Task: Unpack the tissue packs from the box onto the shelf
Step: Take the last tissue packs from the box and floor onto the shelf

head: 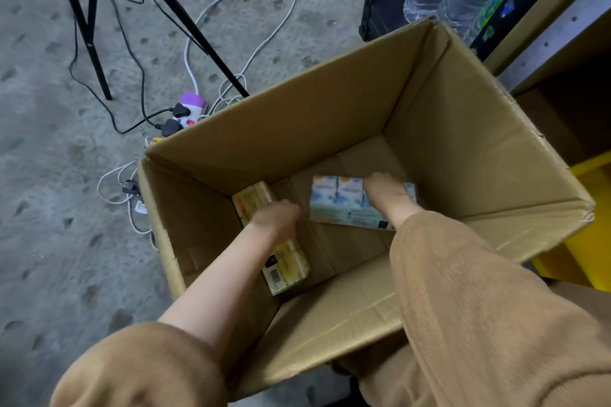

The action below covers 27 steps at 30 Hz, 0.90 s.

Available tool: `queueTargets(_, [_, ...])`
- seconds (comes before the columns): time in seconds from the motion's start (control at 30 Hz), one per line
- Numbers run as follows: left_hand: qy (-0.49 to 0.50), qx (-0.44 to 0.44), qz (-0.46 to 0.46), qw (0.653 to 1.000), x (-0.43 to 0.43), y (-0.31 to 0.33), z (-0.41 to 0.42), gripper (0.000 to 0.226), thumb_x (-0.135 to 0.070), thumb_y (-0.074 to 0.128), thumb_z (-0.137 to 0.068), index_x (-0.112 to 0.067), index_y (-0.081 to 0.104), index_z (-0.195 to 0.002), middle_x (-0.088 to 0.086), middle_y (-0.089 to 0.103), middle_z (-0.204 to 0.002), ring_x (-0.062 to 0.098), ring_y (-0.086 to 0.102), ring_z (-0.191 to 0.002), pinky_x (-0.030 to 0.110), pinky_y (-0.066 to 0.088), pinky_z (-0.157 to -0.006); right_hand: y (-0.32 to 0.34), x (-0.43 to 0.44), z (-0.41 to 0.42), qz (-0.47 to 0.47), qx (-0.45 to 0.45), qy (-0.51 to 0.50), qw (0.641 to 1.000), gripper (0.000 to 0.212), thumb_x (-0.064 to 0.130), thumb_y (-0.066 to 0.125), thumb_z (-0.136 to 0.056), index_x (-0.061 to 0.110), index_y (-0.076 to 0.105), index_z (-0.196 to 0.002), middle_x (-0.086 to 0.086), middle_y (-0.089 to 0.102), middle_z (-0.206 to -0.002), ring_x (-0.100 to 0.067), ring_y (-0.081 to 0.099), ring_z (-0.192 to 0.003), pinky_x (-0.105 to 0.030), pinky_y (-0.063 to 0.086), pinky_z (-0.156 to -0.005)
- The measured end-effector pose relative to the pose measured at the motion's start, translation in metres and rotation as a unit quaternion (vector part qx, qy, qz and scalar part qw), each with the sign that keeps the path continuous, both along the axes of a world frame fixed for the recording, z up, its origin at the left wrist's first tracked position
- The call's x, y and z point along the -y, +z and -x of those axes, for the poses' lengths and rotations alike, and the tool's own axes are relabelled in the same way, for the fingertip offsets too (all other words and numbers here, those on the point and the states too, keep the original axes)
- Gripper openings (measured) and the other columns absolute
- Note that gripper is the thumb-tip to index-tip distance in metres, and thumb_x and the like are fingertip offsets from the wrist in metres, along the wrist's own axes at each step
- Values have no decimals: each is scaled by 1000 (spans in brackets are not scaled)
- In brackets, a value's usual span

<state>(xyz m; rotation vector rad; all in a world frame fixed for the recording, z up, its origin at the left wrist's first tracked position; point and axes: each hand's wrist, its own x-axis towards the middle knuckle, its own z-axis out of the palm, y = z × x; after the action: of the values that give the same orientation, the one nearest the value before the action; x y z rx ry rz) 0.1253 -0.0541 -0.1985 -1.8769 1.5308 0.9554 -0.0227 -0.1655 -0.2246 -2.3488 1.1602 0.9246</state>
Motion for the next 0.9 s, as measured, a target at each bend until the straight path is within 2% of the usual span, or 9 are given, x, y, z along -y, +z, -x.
queueTargets(0.17, [-89,31,-60,994,7,-32,-3,44,-5,44,-93,-15,43,-136,9,47,-139,26,48,-127,33,43,-100,-15,8,3,-52,6,-70,996,37,2,51,-91,0,46,-129,-18,48,-133,-31,51,-120,-35,46,-93])
queueTargets(0.27, [-134,53,-95,985,5,-56,-8,44,-3,43,-94,-14,42,-137,7,43,-144,26,43,-132,33,41,-104,-21,10,4,-106,15,-86,991,54,11,69,-82,1,44,-129,-15,47,-133,-30,52,-119,-33,46,-90])
queueTargets(0.37, [-178,64,-105,976,6,-70,-13,49,-4,48,-93,-13,37,-140,7,38,-148,28,38,-135,37,41,-104,-31,9,5,-139,20,-84,986,62,13,73,-77,3,43,-130,-14,46,-133,-30,50,-119,-33,45,-92])
queueTargets(0.43, [-186,63,-118,973,7,-75,-17,49,-5,48,-93,-11,36,-140,10,38,-147,29,37,-135,38,41,-105,-36,9,5,-149,28,-87,985,60,13,74,-76,4,46,-129,-14,49,-131,-29,52,-118,-31,45,-89])
queueTargets(0.53, [-227,52,-129,964,8,-76,-25,43,-6,52,-90,-9,47,-133,12,49,-138,29,49,-126,38,46,-102,-40,11,4,-158,44,-115,980,46,6,70,-78,2,52,-120,-14,57,-122,-28,57,-111,-27,42,-75])
queueTargets(0.63, [-286,48,-110,951,7,-77,-33,49,-14,59,-88,-15,45,-134,10,47,-139,28,47,-127,39,41,-104,-39,11,5,-145,59,-133,979,43,3,69,-78,1,52,-117,-16,59,-120,-29,59,-110,-27,42,-73])
queueTargets(0.73, [-337,68,-76,936,9,-72,-33,51,-20,55,-90,-17,39,-138,8,41,-144,28,41,-132,39,35,-108,-35,18,10,-107,70,-132,983,48,5,70,-78,1,50,-122,-18,55,-127,-31,56,-115,-33,48,-84])
queueTargets(0.8, [-331,73,-28,941,11,-64,-27,54,-22,50,-92,-15,31,-142,9,36,-147,27,36,-134,39,33,-108,-30,27,16,-75,70,-135,986,52,5,70,-78,0,48,-125,-19,50,-131,-33,53,-119,-35,48,-89])
queueTargets(0.9, [-268,76,60,958,12,-52,-7,54,-19,42,-94,-10,24,-144,14,34,-146,32,37,-132,41,35,-106,-25,40,25,-42,69,-150,985,53,6,72,-77,-1,50,-125,-20,51,-132,-34,53,-120,-34,48,-89])
